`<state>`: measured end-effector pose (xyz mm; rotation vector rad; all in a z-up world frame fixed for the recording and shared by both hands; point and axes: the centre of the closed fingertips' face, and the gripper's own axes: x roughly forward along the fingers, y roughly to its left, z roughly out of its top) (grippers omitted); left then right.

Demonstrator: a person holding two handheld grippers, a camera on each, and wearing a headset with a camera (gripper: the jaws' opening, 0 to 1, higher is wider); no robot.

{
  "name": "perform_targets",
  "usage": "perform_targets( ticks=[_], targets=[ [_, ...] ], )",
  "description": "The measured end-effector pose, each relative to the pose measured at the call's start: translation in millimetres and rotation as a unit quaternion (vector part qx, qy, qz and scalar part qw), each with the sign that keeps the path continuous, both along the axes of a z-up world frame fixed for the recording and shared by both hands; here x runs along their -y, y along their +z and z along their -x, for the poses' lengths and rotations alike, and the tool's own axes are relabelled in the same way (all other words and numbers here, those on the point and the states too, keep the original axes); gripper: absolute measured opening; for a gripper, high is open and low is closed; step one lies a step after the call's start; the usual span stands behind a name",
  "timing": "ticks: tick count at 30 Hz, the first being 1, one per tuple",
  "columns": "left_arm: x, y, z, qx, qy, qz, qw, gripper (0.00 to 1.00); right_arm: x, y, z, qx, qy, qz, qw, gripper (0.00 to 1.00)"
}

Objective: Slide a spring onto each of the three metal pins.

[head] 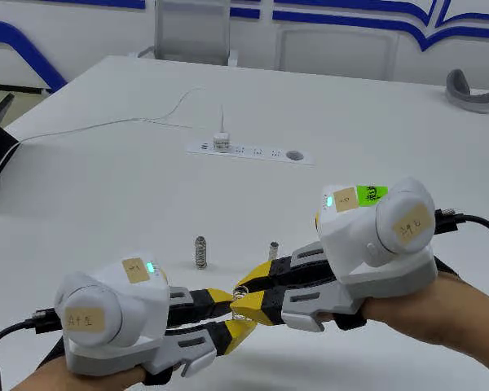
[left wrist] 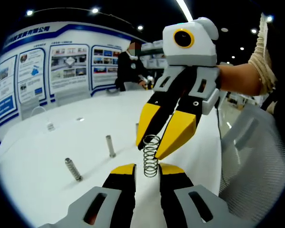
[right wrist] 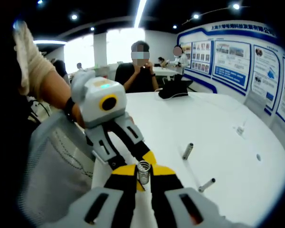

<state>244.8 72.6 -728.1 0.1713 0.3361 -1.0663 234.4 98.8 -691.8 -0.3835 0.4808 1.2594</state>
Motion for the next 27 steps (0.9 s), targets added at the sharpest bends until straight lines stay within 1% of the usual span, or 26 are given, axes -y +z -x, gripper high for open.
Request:
perform_targets(
  ticks=[6,9,15,20,27],
  targets=[
    [-6.8,2.5,-6.6,-0.002,0.017,0.009,0.9998,0.25,1.9,2.7,-4.1,0.002,-0.007,-0.004,1.0,0.12],
    [-9.6,2.6,-8.6,-0.001,0.022,0.009,0.9997,0.29,2.8,4.0,-6.1,0.003,-0.01,-0.007,0.9999,0.12],
    [-17.4,3.0,-12.7,-0.001,0.032,0.01,0.9994,0.34,5.0,6.7,-9.6,0.005,-0.017,-0.01,0.9998,0.12],
    [-27.6,3.7,-14.9,0.006,0.042,0.005,0.9991,0.4,8.2,9.6,-14.2,0.007,-0.025,-0.012,0.9996,0.12],
    [-41.8,4.0,-17.3,0.01,0.057,0.003,0.9983,0.46,11.4,13.5,-20.9,0.011,-0.036,-0.015,0.9992,0.12]
  ],
)
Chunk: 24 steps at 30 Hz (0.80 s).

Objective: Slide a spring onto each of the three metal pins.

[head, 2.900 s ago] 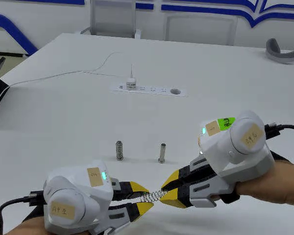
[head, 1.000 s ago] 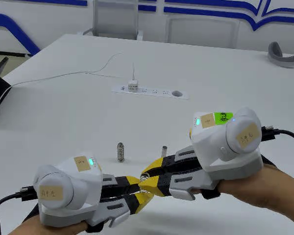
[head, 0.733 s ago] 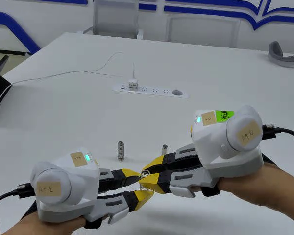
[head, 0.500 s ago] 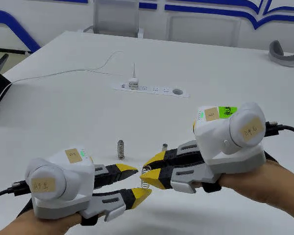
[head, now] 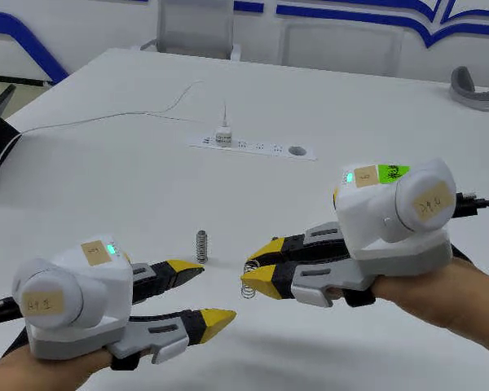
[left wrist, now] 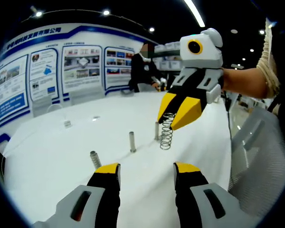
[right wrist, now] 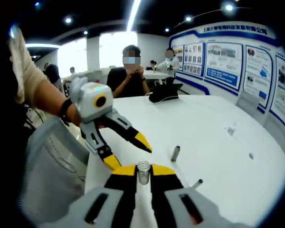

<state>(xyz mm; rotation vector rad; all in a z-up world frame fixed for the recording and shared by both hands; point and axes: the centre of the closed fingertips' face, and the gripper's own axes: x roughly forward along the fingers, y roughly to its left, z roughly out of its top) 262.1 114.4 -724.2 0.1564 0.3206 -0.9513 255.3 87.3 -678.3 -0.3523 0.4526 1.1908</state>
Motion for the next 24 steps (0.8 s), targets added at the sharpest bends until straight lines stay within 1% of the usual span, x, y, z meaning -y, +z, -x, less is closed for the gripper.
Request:
perform_targets(
  ticks=[2,6,11,13,18,24],
  targets=[
    [-3.6,-0.3,-0.1,0.003,0.004,-0.004,1.0,0.47,1.8,1.1,-2.4,0.002,-0.003,0.0,1.0,0.12],
    [-10.8,-2.2,-0.9,0.001,0.014,-0.005,0.9999,0.51,7.0,3.0,-9.1,0.005,-0.014,0.001,0.9999,0.12],
    [-16.7,-3.0,-0.9,-0.001,0.027,-0.002,0.9996,0.54,12.8,4.7,-16.9,0.008,-0.027,-0.002,0.9996,0.12],
    [-17.0,-3.3,-0.2,-0.002,0.029,-0.001,0.9996,0.55,15.1,5.5,-20.3,0.009,-0.032,-0.002,0.9994,0.12],
    [-19.3,-6.1,-0.2,-0.006,0.035,-0.001,0.9994,0.56,23.5,9.9,-34.7,0.015,-0.052,-0.006,0.9985,0.12],
    [-20.9,-7.1,-0.9,-0.008,0.042,0.004,0.9991,0.57,30.7,15.0,-50.6,0.027,-0.075,-0.006,0.9968,0.12]
  ],
)
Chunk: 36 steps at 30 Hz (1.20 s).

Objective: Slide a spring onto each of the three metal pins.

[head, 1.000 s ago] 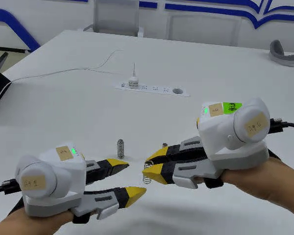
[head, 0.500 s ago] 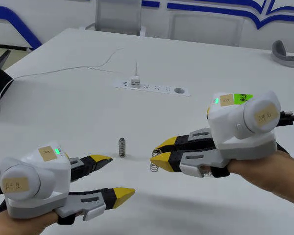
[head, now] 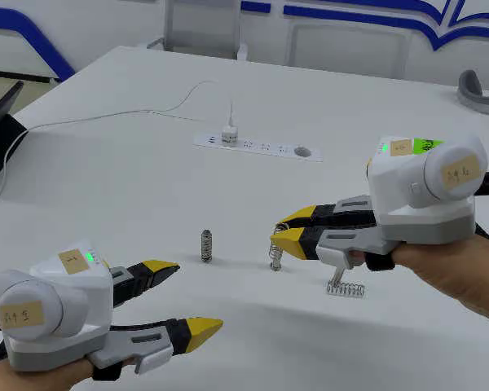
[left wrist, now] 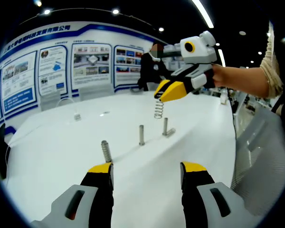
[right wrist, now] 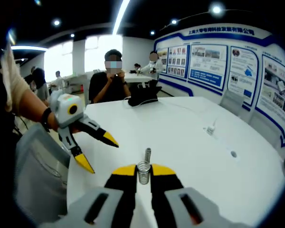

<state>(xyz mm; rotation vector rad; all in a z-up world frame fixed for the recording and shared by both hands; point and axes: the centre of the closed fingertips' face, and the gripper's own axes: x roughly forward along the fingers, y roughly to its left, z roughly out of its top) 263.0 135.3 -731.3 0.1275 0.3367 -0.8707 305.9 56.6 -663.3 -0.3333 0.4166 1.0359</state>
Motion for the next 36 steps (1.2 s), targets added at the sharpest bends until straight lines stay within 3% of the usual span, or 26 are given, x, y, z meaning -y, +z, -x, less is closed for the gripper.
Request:
perform_targets(
  ticks=[12,23,36],
  targets=[
    [-1.0,0.8,1.1,-0.003,0.01,0.01,0.9999,0.61,15.0,-9.8,-40.3,0.009,-0.076,-0.006,0.997,0.12],
    [-2.1,1.9,1.3,-0.001,0.018,0.011,0.9998,0.63,16.5,-30.8,-55.8,-0.006,-0.098,-0.013,0.995,0.12],
    [0.2,-0.9,3.0,-0.005,0.015,0.007,0.9998,0.63,19.4,-44.1,-57.5,-0.02,-0.114,-0.016,0.9932,0.12]
  ],
)
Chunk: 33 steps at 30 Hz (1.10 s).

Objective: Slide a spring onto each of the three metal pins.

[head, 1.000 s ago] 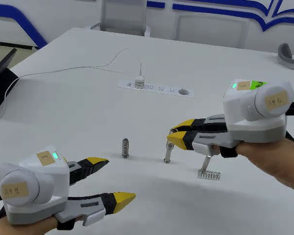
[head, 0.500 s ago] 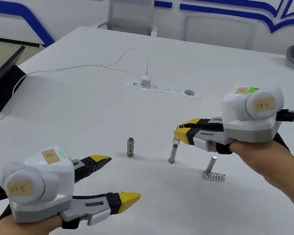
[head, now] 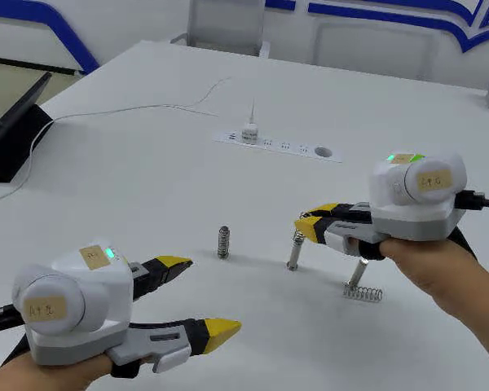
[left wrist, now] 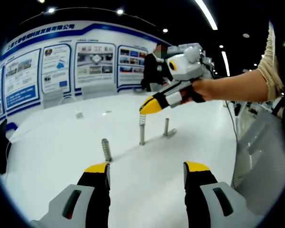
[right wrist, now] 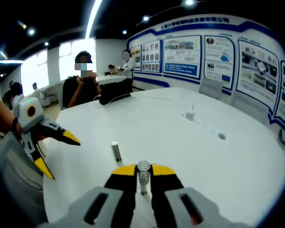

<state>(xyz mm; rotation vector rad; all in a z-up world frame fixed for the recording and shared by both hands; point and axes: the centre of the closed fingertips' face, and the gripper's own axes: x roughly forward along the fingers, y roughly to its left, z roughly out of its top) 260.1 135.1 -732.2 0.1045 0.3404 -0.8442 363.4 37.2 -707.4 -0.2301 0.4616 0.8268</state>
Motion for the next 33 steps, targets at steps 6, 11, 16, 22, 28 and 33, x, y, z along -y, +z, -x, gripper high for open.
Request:
perform_targets(
  ticks=[6,11,16,22,28,33],
  targets=[
    [0.2,-1.2,0.0,-0.002,-0.001,-0.002,1.0,0.63,-1.5,-1.7,-1.4,-0.001,-0.004,-0.009,1.0,0.12],
    [0.2,-1.4,0.1,-0.003,-0.002,-0.003,1.0,0.62,-1.7,-1.6,-2.4,-0.001,-0.006,-0.014,0.9999,0.12],
    [-0.2,-2.9,0.4,-0.004,-0.002,-0.006,1.0,0.61,-0.9,-1.6,-2.2,-0.003,-0.007,-0.016,0.9998,0.12],
    [0.2,-2.8,0.6,-0.004,-0.003,-0.006,1.0,0.61,0.8,-1.7,-2.2,-0.004,-0.011,-0.02,0.9997,0.12],
    [0.5,-3.4,0.7,-0.004,-0.005,-0.008,0.9999,0.6,1.1,-2.9,-1.9,-0.005,-0.011,-0.019,0.9997,0.12],
    [0.7,-3.1,0.3,-0.004,-0.004,-0.008,1.0,0.6,0.7,-4.3,-2.6,-0.006,-0.012,-0.02,0.9997,0.12]
  ],
)
